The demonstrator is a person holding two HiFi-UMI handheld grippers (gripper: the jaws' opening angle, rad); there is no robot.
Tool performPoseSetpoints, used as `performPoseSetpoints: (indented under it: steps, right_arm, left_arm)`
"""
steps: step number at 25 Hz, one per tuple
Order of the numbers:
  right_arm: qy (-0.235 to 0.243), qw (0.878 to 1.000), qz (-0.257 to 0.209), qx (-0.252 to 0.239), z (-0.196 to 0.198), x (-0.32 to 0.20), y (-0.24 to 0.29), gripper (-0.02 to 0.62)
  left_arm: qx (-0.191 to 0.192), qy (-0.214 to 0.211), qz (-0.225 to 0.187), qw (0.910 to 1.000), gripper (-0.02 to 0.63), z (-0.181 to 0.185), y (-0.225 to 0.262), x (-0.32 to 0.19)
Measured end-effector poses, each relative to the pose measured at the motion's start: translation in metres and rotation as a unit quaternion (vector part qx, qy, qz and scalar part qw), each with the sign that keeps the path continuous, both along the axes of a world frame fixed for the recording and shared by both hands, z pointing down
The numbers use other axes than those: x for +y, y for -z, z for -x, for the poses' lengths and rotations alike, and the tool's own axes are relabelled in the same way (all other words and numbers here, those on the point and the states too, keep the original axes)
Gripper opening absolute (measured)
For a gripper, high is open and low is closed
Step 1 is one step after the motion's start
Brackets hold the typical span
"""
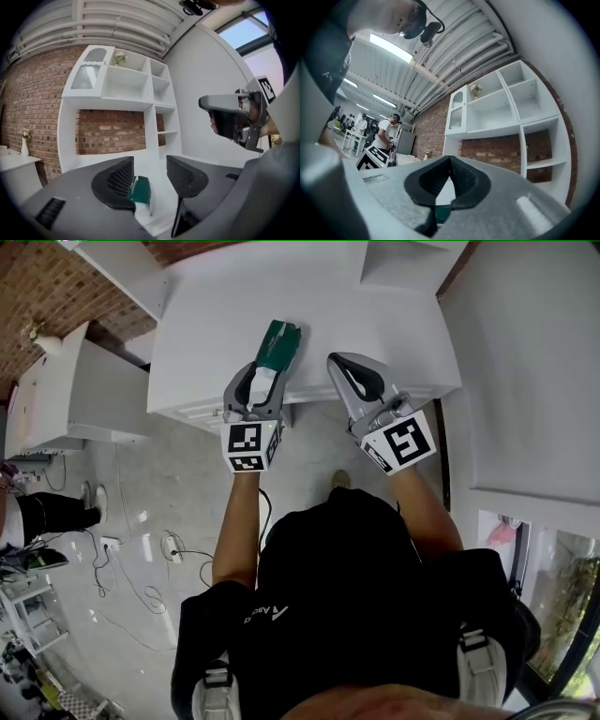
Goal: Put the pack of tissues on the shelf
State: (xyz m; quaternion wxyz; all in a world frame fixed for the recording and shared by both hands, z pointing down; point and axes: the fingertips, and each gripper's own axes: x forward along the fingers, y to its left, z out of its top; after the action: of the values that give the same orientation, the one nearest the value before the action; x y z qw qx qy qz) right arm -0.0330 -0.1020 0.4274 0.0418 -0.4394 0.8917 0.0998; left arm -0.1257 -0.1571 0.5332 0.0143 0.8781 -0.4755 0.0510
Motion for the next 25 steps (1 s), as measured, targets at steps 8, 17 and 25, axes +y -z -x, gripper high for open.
performPoseSetpoints:
  steps: [8, 17, 25]
  right_arm:
    - [0.041, 0.999, 0.015, 0.013, -0.016, -0.033, -0.015, 0.002]
    - [0.035, 0.999, 0.029, 0.02, -0.023, -0.044, -0.024, 0.002]
    - [0.021, 0.999, 0.04, 0.028, -0.022, -0.057, -0.03, 0.002]
  left_arm:
    - [-0.082, 0.025, 0.082, 0.9929, 0.347, -0.011, -0.07, -0.054]
    - [-0.15, 0.022, 0.178, 0.9722, 0.465, -0.007, -0.143, -0.086]
    - [-0.177, 0.017, 0.22, 0.9592, 0.476, -0.002, -0.177, -0.106]
